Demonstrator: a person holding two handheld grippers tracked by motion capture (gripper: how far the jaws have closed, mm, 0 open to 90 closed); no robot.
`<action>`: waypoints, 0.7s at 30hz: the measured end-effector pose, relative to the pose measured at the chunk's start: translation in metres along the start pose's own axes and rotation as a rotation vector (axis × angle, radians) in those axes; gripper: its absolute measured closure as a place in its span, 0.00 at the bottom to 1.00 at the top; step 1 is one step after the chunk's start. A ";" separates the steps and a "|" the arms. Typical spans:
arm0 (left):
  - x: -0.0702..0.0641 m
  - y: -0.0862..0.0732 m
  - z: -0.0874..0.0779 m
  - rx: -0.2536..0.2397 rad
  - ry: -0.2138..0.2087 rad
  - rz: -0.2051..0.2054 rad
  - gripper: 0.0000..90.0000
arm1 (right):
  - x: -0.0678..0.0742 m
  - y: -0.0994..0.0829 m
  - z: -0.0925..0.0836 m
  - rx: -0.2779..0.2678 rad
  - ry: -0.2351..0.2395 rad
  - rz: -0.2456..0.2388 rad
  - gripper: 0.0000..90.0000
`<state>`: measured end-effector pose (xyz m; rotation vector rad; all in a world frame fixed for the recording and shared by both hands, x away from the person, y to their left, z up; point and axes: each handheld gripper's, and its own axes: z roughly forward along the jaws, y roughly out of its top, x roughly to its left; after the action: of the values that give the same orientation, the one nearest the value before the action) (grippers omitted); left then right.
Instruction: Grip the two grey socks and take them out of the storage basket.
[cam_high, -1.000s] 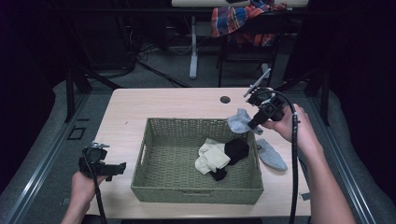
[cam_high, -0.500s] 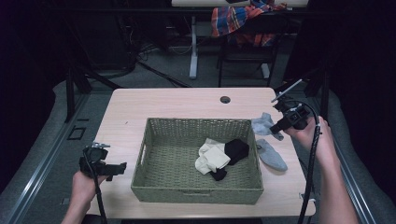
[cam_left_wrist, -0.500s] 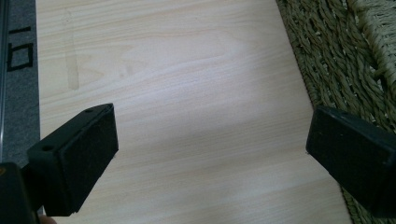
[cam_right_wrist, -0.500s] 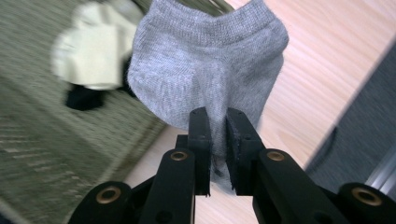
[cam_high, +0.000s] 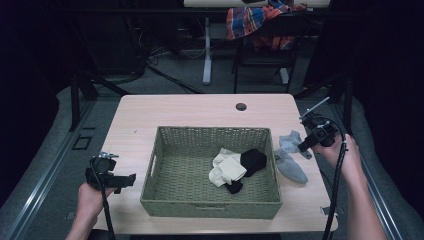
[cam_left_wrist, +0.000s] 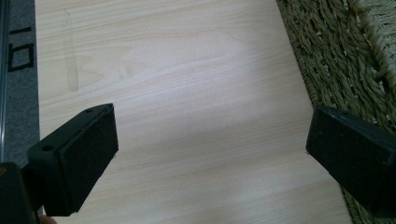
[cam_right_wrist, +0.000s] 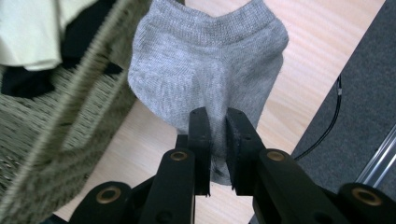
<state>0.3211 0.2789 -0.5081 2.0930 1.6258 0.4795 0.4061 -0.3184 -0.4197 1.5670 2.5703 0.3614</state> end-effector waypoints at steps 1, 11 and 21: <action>0.000 0.000 0.000 0.000 -0.001 0.001 0.03 | -0.002 -0.001 0.003 0.008 0.003 -0.001 0.91; -0.001 0.000 0.000 0.002 -0.004 0.005 0.03 | -0.013 -0.004 0.042 0.051 -0.001 0.051 0.91; 0.000 0.000 0.000 0.003 -0.004 0.005 0.03 | -0.014 -0.003 0.075 0.109 0.016 0.051 0.91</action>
<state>0.3213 0.2784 -0.5082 2.0990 1.6204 0.4752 0.4262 -0.3214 -0.4930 1.6749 2.6075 0.2431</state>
